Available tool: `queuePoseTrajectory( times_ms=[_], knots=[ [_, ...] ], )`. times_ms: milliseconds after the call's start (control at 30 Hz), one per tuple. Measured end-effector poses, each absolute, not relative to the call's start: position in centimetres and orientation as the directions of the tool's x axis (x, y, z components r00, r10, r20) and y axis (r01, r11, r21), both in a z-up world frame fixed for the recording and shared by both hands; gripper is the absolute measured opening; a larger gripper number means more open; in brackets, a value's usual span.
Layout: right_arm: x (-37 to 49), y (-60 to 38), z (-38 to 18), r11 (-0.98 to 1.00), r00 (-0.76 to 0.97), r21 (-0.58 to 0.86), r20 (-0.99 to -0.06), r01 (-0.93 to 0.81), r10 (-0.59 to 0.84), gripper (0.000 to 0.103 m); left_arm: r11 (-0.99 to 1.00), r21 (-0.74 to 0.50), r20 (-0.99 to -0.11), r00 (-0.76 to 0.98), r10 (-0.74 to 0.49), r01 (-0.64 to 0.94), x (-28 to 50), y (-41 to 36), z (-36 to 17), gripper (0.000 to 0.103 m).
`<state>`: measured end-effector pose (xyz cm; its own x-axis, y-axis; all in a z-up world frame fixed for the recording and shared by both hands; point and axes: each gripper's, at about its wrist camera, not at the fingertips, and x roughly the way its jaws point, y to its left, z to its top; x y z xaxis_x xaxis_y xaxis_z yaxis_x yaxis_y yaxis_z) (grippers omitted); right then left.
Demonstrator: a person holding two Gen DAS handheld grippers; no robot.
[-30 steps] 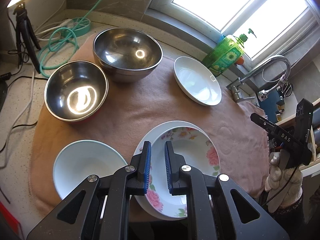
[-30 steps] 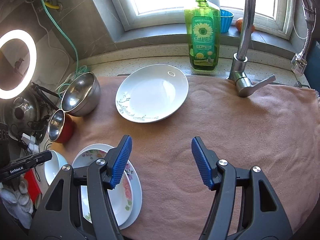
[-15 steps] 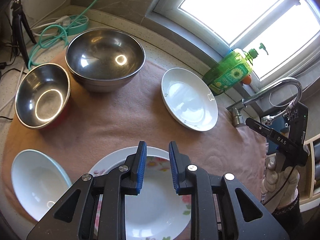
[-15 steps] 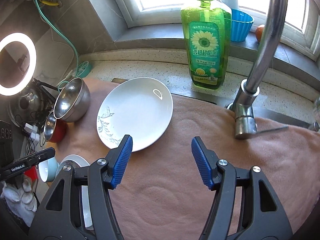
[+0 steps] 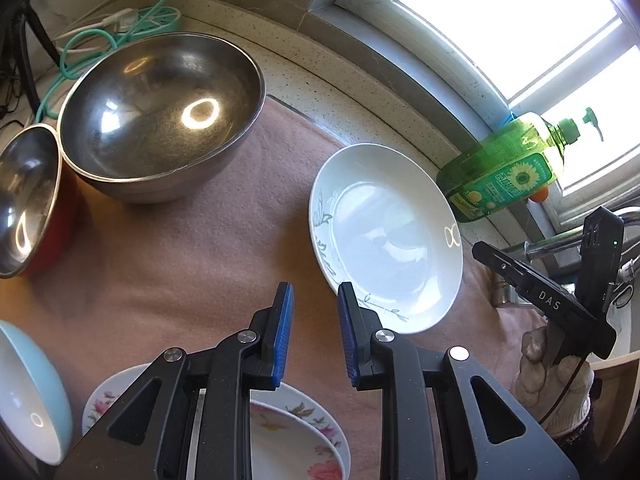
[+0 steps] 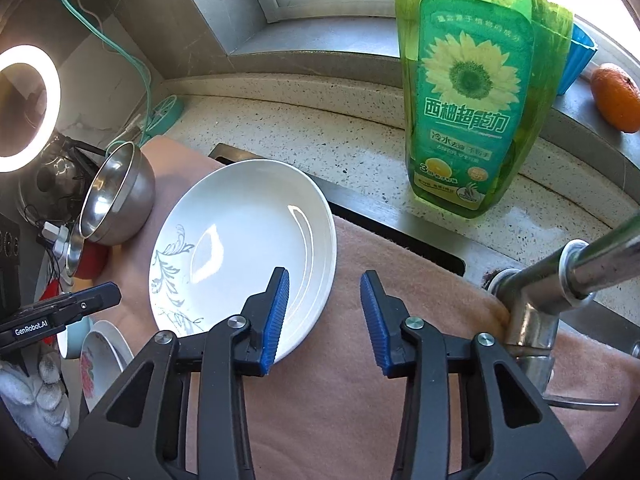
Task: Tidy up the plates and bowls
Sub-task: 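Move the left gripper to the white leaf-pattern plate and grip its rim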
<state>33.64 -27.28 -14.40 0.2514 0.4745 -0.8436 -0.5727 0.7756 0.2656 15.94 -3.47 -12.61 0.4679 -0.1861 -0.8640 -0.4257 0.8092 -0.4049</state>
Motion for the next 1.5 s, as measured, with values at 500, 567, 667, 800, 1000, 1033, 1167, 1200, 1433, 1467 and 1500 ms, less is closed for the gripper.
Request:
queuePoseTrajectory(
  times_ms=[500, 567, 667, 800, 1000, 1033, 1167, 1200, 1433, 1467, 1500],
  knots=[
    [36.4, -25.4, -16.1, 0.764, 0.212, 0.257, -0.864, -0.592, 0.456, 0.025, 0.803, -0.389, -0.881, 0.438, -0.18, -0.452, 18.9, -2.6, -14.8, 0.021],
    [36.6, -25.1, -16.3, 0.76, 0.203, 0.263, -0.866, -0.594, 0.458, 0.022, 0.799, -0.395, -0.881, 0.434, -0.189, -0.453, 19.4, -2.5, -15.1, 0.021],
    [36.6, -24.8, -16.6, 0.76, 0.198, 0.256, -0.871, -0.598, 0.449, 0.019, 0.801, -0.391, -0.885, 0.423, -0.193, -0.454, 19.6, -2.3, -15.4, 0.021],
    [37.0, -24.7, -16.9, 0.762, 0.185, 0.264, -0.875, -0.591, 0.447, 0.013, 0.813, -0.39, -0.888, 0.41, -0.208, -0.432, 20.4, -2.7, -15.8, 0.014],
    [37.3, -24.2, -17.6, 0.756, 0.158, 0.278, -0.88, -0.593, 0.447, 0.009, 0.824, -0.384, -0.892, 0.397, -0.215, -0.417, 21.3, -2.8, -16.1, 0.012],
    [37.3, -24.0, -17.6, 0.756, 0.157, 0.276, -0.882, -0.593, 0.445, 0.009, 0.829, -0.378, -0.894, 0.395, -0.211, -0.411, 21.4, -2.8, -16.1, 0.012],
    [37.1, -23.9, -17.5, 0.763, 0.16, 0.271, -0.885, -0.587, 0.437, 0.009, 0.842, -0.363, -0.899, 0.388, -0.204, -0.399, 21.8, -3.1, -16.1, 0.012],
    [37.2, -23.9, -17.5, 0.764, 0.154, 0.28, -0.885, -0.581, 0.44, 0.009, 0.84, -0.367, -0.898, 0.387, -0.209, -0.399, 21.8, -3.1, -16.2, 0.012],
    [36.0, -24.4, -17.2, 0.78, 0.162, 0.271, -0.89, -0.564, 0.426, 0.009, 0.836, -0.374, -0.895, 0.393, -0.211, -0.402, 21.7, -3.0, -15.9, 0.012],
    [35.8, -24.5, -17.1, 0.782, 0.162, 0.272, -0.89, -0.561, 0.426, 0.009, 0.837, -0.375, -0.893, 0.397, -0.211, -0.399, 21.6, -3.0, -15.7, 0.012],
    [35.6, -24.7, -17.0, 0.785, 0.164, 0.274, -0.89, -0.556, 0.426, 0.009, 0.839, -0.375, -0.892, 0.4, -0.211, -0.394, 21.5, -3.0, -15.6, 0.012]
  ],
)
